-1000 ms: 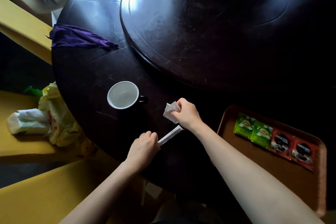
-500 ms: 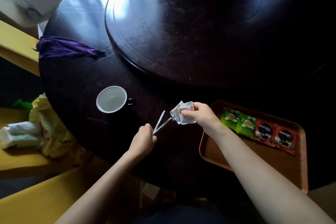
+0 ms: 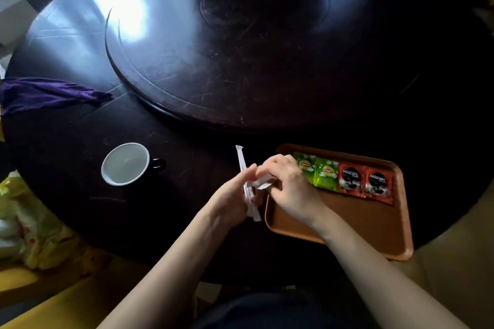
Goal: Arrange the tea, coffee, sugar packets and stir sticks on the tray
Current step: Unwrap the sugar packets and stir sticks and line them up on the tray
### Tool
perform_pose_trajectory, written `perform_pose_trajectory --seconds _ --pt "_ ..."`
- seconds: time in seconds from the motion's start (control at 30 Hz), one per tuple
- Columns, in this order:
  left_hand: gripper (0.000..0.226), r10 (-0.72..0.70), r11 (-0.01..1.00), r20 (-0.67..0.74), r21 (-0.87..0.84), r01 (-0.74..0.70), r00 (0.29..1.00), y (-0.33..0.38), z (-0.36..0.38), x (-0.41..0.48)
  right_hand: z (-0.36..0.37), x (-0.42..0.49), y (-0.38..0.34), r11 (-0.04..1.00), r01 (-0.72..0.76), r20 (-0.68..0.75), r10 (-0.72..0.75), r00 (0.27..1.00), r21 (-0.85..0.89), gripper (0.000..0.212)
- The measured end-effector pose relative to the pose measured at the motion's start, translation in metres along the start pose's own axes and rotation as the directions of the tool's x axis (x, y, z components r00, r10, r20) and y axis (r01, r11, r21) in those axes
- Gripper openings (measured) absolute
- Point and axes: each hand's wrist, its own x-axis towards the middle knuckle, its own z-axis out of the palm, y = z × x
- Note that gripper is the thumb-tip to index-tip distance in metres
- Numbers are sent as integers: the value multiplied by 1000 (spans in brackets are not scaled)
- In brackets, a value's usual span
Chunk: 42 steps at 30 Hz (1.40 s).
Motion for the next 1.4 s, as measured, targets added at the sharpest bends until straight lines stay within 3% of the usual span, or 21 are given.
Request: perform_pose_trajectory --seconds 0.07,0.13,0.2,0.27,0.37,0.53,0.63,0.73,0.9,0.93,0.97,1.03,1.1,1.17,1.23,1.33,1.4 --pt "13 53 999 -3 1 -53 999 -3 3 2 -6 -8 5 998 -24 30 22 999 62 36" --pt "16 83 994 -42 -65 -86 996 -5 6 2 -11 -15 9 972 -123 -3 126 992 201 40" --pt "20 140 989 -81 -45 -144 987 -6 7 2 -15 -21 14 858 -304 -25 345 938 414 35" --pt "22 179 984 -83 18 -178 980 -8 8 2 -17 -24 18 697 -450 43 518 855 558 20" --pt "24 179 982 -56 67 -175 982 -11 11 0 -18 -26 16 593 -515 168 540 825 619 8" --pt "26 175 978 -105 129 -161 979 -13 12 -5 -19 -29 18 510 -456 96 583 807 729 19" --pt "22 151 982 -180 143 -126 972 -14 5 -3 -21 -35 24 480 -488 108 623 775 729 14" --pt "23 115 990 -244 104 -92 963 -16 3 0 -20 -41 32 377 -549 151 707 691 746 7" --pt "20 95 994 -280 82 -75 955 -20 -1 2 -7 -52 44 150 -654 281 815 507 742 17" --pt "20 92 994 -282 81 -71 955 -21 -2 2 -3 -55 46 160 -696 291 827 482 700 15" --pt "19 90 994 -286 79 -70 954 -21 -3 1 0 -59 49 239 -762 265 841 473 602 10" --pt "18 85 995 -296 79 -65 951 -21 -5 1 -2 -65 55 493 -856 146 846 513 154 17" --pt "20 88 994 -296 93 -63 951 -21 -8 2 -8 -70 59 595 -764 -1 789 615 -248 24" --pt "23 90 992 -291 106 -61 952 -21 -10 2 -11 -71 66 725 -607 -58 625 778 -324 26" --pt "22 92 992 -287 115 -61 954 -21 -10 2 -8 -68 72 874 -381 56 415 908 -303 26" --pt "20 85 991 -284 120 -53 955 -23 -7 1 -1 -63 79 935 -234 276 307 911 -268 32" --pt "20 86 991 -282 126 -52 955 -23 -7 0 1 -63 83 933 -229 286 309 907 -279 34"
